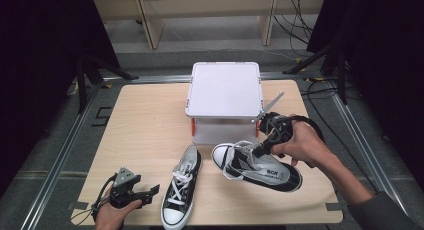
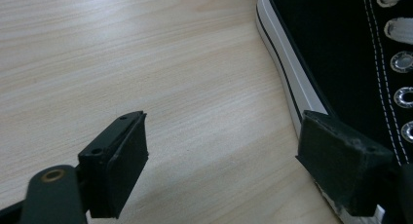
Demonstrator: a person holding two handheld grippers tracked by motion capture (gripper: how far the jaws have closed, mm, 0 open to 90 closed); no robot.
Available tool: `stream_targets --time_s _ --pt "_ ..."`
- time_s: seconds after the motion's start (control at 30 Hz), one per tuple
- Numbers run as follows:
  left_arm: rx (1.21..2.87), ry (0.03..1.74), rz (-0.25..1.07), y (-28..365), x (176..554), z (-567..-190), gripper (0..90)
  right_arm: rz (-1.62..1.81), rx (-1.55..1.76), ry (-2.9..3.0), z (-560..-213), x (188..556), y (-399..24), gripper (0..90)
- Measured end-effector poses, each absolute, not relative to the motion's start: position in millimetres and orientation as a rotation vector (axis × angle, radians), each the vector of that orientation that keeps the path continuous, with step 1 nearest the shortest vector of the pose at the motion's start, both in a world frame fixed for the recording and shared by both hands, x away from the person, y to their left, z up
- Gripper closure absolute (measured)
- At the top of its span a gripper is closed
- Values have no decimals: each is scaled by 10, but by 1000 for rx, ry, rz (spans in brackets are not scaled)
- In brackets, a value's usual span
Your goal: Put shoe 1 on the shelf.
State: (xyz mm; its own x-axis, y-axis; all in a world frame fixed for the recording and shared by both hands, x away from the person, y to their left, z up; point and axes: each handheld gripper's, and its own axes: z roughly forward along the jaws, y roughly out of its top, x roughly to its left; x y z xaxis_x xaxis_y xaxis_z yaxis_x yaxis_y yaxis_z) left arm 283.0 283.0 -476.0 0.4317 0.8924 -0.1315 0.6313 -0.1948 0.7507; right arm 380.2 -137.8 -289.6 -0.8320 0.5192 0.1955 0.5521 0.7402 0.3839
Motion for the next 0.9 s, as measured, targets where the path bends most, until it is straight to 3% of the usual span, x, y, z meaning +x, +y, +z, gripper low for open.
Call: stream_targets --time_s 0.9 --pt "1922 1276 428 2816 2820 -4752 178 -506 -729 -2978 -2377 3853 -840 884"
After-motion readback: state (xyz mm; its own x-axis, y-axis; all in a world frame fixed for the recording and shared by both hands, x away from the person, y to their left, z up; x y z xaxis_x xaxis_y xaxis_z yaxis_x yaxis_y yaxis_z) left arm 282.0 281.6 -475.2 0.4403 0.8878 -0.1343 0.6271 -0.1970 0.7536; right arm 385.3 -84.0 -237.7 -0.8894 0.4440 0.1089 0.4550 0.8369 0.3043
